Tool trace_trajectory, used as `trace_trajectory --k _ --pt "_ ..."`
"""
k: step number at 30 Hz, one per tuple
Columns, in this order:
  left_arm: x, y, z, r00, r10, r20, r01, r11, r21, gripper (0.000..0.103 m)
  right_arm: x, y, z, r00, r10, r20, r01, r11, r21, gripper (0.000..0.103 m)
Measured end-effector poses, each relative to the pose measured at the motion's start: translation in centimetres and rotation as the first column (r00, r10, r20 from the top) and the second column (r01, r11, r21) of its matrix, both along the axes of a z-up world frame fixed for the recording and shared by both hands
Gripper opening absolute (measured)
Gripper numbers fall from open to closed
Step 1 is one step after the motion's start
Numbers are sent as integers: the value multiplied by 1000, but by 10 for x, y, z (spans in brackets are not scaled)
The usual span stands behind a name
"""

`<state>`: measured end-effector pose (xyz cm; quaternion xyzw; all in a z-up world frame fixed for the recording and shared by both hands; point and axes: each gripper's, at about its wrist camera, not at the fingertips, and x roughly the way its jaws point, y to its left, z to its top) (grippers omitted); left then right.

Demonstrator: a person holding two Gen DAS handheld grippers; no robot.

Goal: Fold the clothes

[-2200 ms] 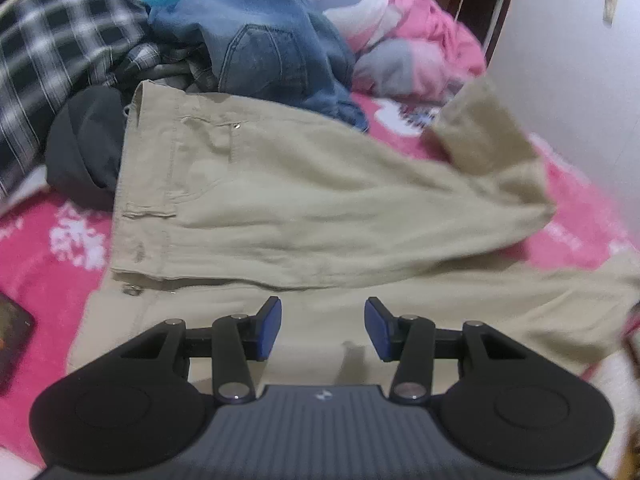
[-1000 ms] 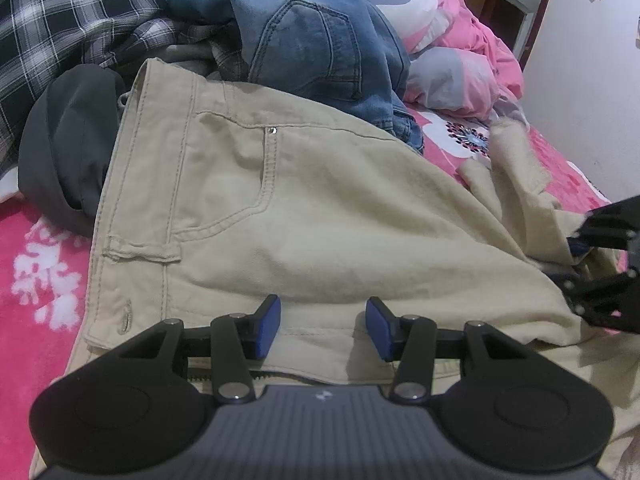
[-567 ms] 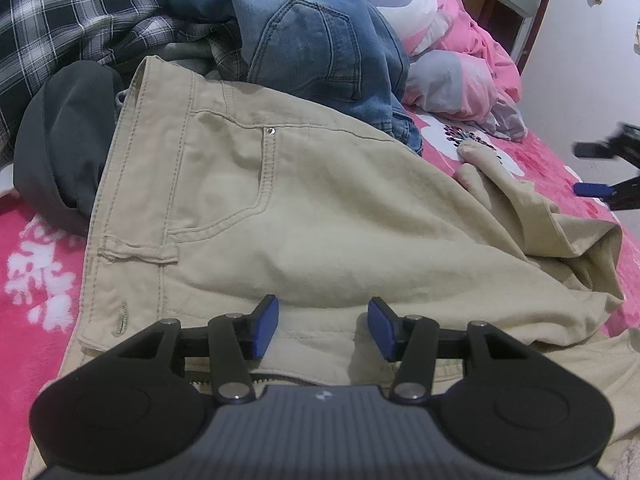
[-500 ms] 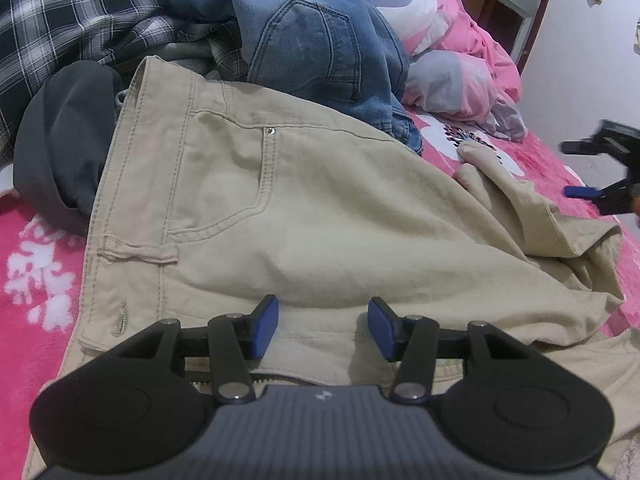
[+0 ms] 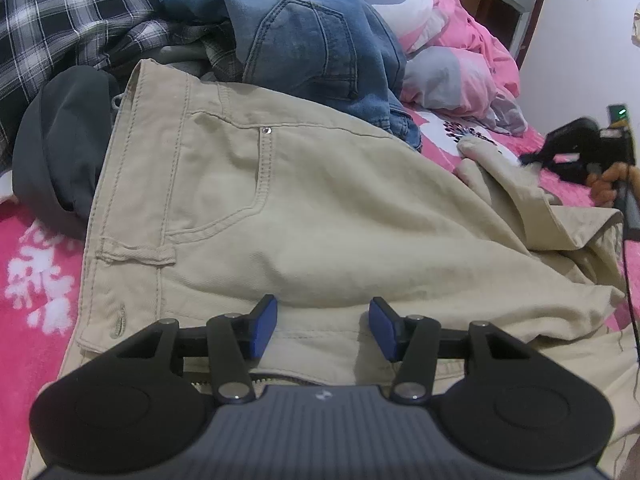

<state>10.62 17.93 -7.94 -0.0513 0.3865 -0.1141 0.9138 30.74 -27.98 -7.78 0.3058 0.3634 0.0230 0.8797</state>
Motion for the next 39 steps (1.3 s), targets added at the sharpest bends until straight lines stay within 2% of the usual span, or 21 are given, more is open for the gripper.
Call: trace_trajectory --k 2,6,11,13,16,18,21,23,25,26,27,29,31,32,33,37,39 --pt "1 3 1 1000 3 -11 -4 1000 -18 53 -6 -7 20 998 -5 58 6 1000 -19 1" --pt "6 13 2 999 19 -46 -23 996 -87 52 -28 -56 78 975 -89 202 102 993 -52 0" --pt "9 15 2 997 36 -65 -43 993 -111 52 -89 -153 149 894 -267 360 313 947 -75 0" --pt "9 14 3 997 38 -66 -45 994 -103 52 -118 -193 156 862 -339 376 382 923 -44 0" --pt "9 11 2 997 43 -64 -49 995 -87 52 -141 -229 128 885 -379 271 384 923 34 3" --pt "9 8 2 996 53 -67 -57 995 -75 52 -141 -229 91 922 -359 146 350 933 80 3" --pt "10 3 4 995 61 -73 -65 997 -49 52 -132 -199 21 966 -243 -84 257 927 272 6" --pt "11 0 4 995 65 -77 -68 997 -33 53 -124 -167 -22 968 -128 -215 207 891 403 11" --pt "12 -2 4 994 69 -80 -71 997 -21 53 -117 -135 -37 969 -67 -239 167 888 429 19" --pt "12 -3 4 994 70 -79 -71 997 -15 54 -114 -119 -44 968 -37 -249 148 885 441 29" --pt "12 -5 4 994 70 -78 -71 997 -8 54 -111 -104 -52 966 -8 -259 128 882 453 34" --pt "11 -7 4 995 69 -73 -68 998 9 54 -104 -86 -54 972 -18 -234 122 890 440 34" --pt "10 -9 3 995 68 -69 -67 998 22 55 -99 -77 -49 981 -56 -185 128 906 403 26" --pt "10 -10 3 995 69 -68 -67 997 25 55 -99 -74 -45 986 -79 -150 131 916 379 7" --pt "10 -10 3 995 69 -68 -67 997 28 55 -96 -76 -38 987 -98 -125 136 927 350 3" --pt "11 -12 4 995 67 -68 -64 997 39 55 -96 -96 8 984 -173 37 161 962 220 2" --pt "11 -13 4 996 64 -67 -61 997 47 55 -112 -122 41 962 -222 156 200 969 144 1"
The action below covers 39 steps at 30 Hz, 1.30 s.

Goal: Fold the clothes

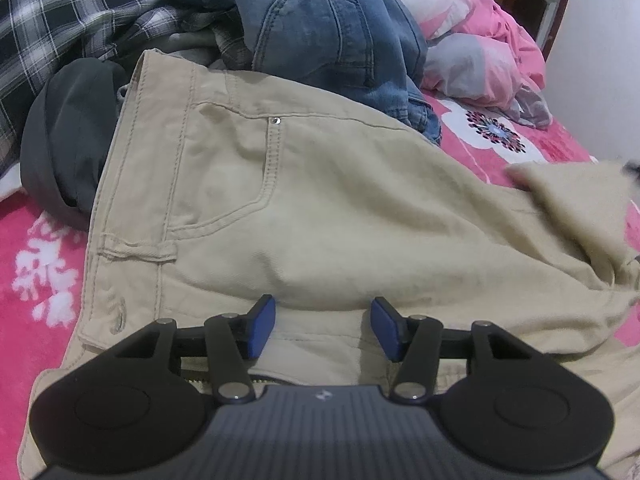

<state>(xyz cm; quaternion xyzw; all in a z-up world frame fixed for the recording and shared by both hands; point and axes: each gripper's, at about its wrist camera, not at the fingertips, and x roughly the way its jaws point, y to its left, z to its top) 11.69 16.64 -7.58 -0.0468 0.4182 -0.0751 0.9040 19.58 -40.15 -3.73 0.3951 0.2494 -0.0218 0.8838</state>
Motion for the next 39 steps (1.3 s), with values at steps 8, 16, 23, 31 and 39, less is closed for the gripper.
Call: trace_trajectory --k 8,16,23,31,39 --pt "-1 1 0 1000 -15 6 15 1000 9 55 -104 -134 50 929 -352 119 368 915 -166 2" --pt "-1 4 0 999 -32 8 32 999 4 55 -118 -205 -73 862 -372 -345 373 925 -67 3" --pt "-2 7 -1 999 -49 16 49 999 -8 55 -148 -208 -25 736 -608 -297 536 792 -292 27" --pt "-1 7 -2 998 -58 24 58 998 -9 56 -61 -77 22 983 -102 -154 24 896 -444 35" --pt "-3 10 -3 996 -77 35 78 997 -13 56 55 131 -22 762 558 -330 -625 499 -600 45"
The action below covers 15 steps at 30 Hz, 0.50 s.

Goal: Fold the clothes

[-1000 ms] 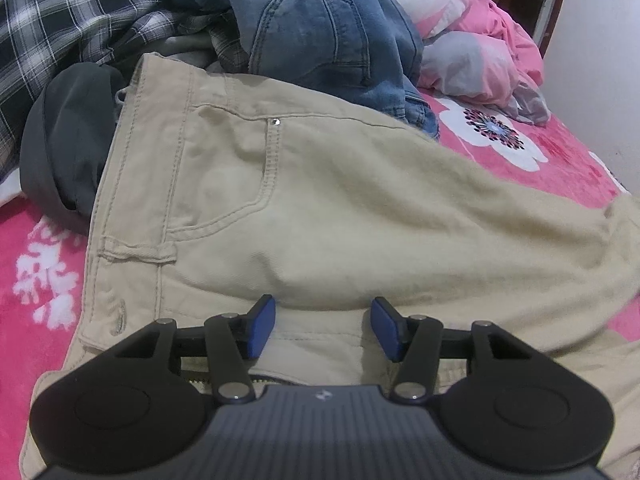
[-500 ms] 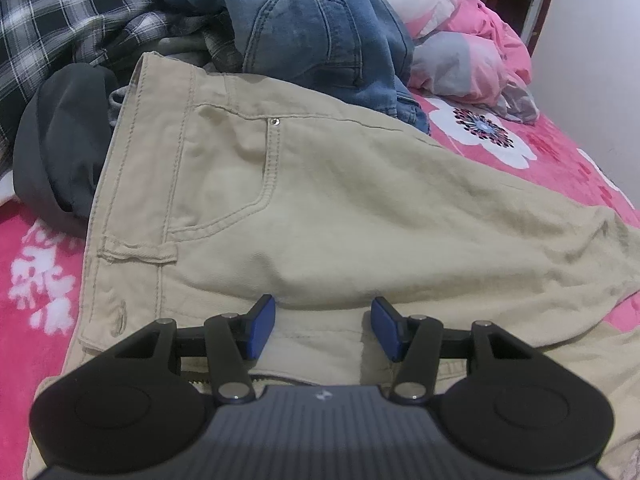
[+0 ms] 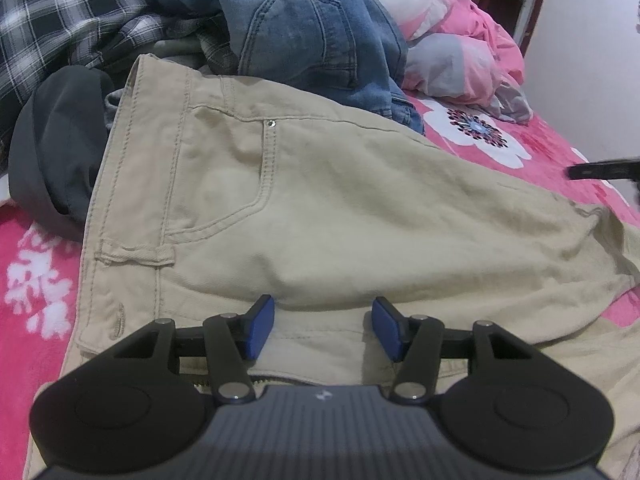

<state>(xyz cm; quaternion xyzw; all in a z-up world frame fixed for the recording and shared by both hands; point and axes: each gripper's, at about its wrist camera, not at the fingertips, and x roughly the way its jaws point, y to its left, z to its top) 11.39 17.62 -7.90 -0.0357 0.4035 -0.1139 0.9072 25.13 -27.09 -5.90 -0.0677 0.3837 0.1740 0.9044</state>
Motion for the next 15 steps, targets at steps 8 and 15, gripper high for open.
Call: trace_trajectory --k 8,15 --pt "-1 5 -2 1000 -27 16 27 999 -20 57 20 15 -24 965 158 -210 -162 987 -2 61" --pt "0 4 -3 999 -35 27 36 999 -16 58 35 21 -30 932 192 -306 -200 980 6 84"
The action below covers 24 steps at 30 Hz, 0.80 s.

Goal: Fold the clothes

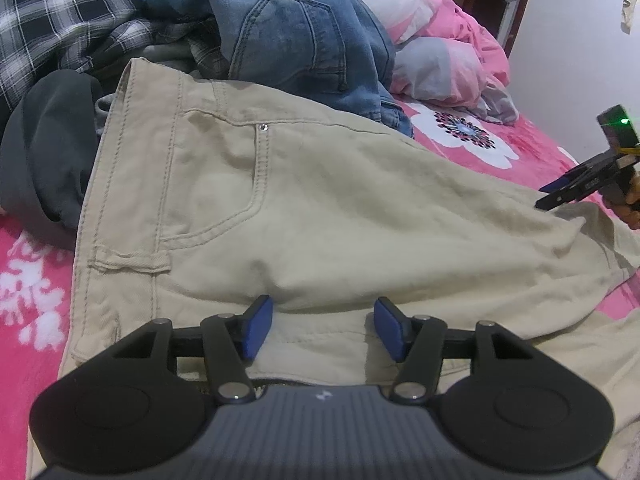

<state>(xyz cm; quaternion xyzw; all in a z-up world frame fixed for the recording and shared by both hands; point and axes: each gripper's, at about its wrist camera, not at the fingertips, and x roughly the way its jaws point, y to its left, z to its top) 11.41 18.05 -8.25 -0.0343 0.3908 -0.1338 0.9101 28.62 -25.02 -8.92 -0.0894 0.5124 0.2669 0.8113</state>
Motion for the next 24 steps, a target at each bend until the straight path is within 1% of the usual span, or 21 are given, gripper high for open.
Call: trace_trajectory --k 2,3,4,5,6,7,8,9,10,13,15,17,20,22,23,24 --pt "-1 -1 0 1000 -1 7 1 1000 8 58 2 6 -5 1000 -2 3 2 1000 -27 89" --pt "-1 -2 0 1000 0 9 0 1000 14 59 -1 11 -4 1000 -7 11 7 999 -43 88" --pt "-1 -3 0 1000 1 11 -1 1000 19 59 -4 15 -2 1000 -11 21 12 998 -60 87" --pt "-2 -4 0 1000 1 14 -2 1000 25 59 -8 19 -1 999 -16 30 18 997 -77 79" --pt "-2 -5 0 1000 2 16 -3 1000 30 59 -11 23 1 999 -20 39 24 995 -94 66" --pt "-2 -6 -1 1000 5 17 -6 999 35 59 -16 28 4 998 -24 57 30 994 -102 56" --pt "-3 -6 -1 1000 7 20 -8 999 39 59 -23 34 7 996 -38 80 46 993 -111 34" --pt "-3 -7 -1 1000 10 22 -11 999 43 59 -29 40 10 993 -51 103 64 991 -120 9" --pt "-4 -8 0 1000 11 24 -13 999 46 59 -33 47 13 990 -66 122 82 988 -134 7" --pt "-4 -9 -1 1000 15 27 -16 999 51 59 -44 64 25 967 -76 245 128 971 -203 3" --pt "-5 -9 -1 999 15 28 -16 999 50 59 -45 68 29 935 -75 346 166 956 -241 3" --pt "-5 -9 -2 999 15 30 -16 999 49 59 -42 71 23 899 -69 432 206 938 -279 3" --pt "-5 -9 -3 999 12 35 -14 999 49 59 -27 78 -12 886 -58 459 233 912 -336 4" --pt "-5 -8 -3 999 8 35 -9 999 45 59 -22 79 -31 867 -70 494 268 900 -343 9" --pt "-5 -7 -3 999 5 35 -7 999 43 59 -22 78 -30 851 -88 517 289 901 -323 10" --pt "-5 -6 -3 999 3 35 -4 999 39 59 -22 72 -23 846 -135 516 315 907 -280 16"
